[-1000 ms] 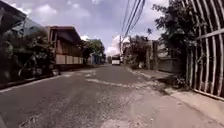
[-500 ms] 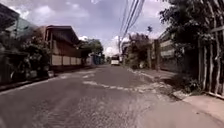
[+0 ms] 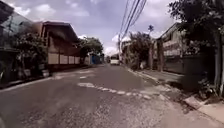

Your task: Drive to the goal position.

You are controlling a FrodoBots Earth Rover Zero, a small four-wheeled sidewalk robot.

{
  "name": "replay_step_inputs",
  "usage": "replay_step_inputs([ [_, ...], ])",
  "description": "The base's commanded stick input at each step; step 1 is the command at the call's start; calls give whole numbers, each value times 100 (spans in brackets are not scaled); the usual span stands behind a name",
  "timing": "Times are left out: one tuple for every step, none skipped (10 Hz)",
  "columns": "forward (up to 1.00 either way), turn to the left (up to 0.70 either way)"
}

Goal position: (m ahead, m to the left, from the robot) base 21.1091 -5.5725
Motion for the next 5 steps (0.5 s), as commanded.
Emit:
replay_step_inputs([
  [70, 0],
  [70, 0],
  [70, 0],
  [70, 0],
  [70, 0],
])
